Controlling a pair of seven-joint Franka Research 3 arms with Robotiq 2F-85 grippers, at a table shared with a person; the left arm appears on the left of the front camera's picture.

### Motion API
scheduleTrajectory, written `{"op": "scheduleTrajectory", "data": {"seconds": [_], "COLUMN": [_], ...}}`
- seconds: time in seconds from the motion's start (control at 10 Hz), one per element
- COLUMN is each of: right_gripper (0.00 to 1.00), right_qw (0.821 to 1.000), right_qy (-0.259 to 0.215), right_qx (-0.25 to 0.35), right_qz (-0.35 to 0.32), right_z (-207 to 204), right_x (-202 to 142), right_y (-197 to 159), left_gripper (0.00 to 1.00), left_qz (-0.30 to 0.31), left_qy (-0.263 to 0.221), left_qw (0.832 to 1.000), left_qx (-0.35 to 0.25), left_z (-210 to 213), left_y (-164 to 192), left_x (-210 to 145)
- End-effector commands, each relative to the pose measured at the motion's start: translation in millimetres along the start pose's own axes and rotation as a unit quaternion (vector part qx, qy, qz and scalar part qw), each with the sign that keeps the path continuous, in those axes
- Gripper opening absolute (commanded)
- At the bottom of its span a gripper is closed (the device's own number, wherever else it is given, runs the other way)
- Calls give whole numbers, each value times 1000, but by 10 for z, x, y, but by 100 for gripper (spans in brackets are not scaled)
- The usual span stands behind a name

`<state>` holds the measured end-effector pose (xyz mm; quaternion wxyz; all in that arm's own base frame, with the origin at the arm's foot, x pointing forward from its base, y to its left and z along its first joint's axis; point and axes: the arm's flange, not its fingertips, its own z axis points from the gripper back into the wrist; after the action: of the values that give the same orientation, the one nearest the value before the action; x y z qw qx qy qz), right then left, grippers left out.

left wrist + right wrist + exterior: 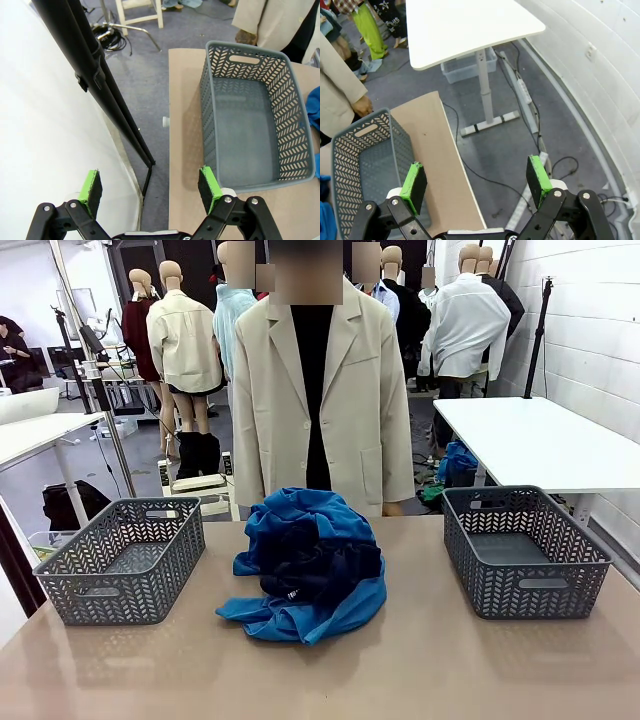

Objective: Sort the tops and bottoms.
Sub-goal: Lift clothes from the center of the table with your left hand.

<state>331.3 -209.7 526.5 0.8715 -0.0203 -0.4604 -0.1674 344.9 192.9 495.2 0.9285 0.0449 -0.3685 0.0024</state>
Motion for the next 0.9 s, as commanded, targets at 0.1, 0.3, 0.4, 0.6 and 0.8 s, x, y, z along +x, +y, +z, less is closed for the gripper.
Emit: {"op": "scheduleTrajectory", "data": {"seconds": [0.1,0.3,0.4,0.6,0.8], "right_gripper": [100,100,100,100,100], "right_qw": [1000,1000,1000,1000,1000], "right_qy": [5,5,5,5,5], "right_qx": [0,0,0,0,0], "right_qz": [-4,-4,-4,-4,-4], "right_z": [4,4,4,4,4], "right_x": [-17,-17,-17,-17,-17], "right_y": [8,8,8,8,8], "left_gripper": [100,100,100,100,100], "left_qz": [0,-52,-99,-204,-323], "left_qy": [0,-115,-144,-171,-172], "left_qw": [1000,992,984,960,917], "left_qx": [0,-17,-32,-84,-156], "left_z": [0,584,780,1054,1202], "left_y": [0,-231,-426,-1046,-1810], "left_x": [0,373,569,887,1106]}}
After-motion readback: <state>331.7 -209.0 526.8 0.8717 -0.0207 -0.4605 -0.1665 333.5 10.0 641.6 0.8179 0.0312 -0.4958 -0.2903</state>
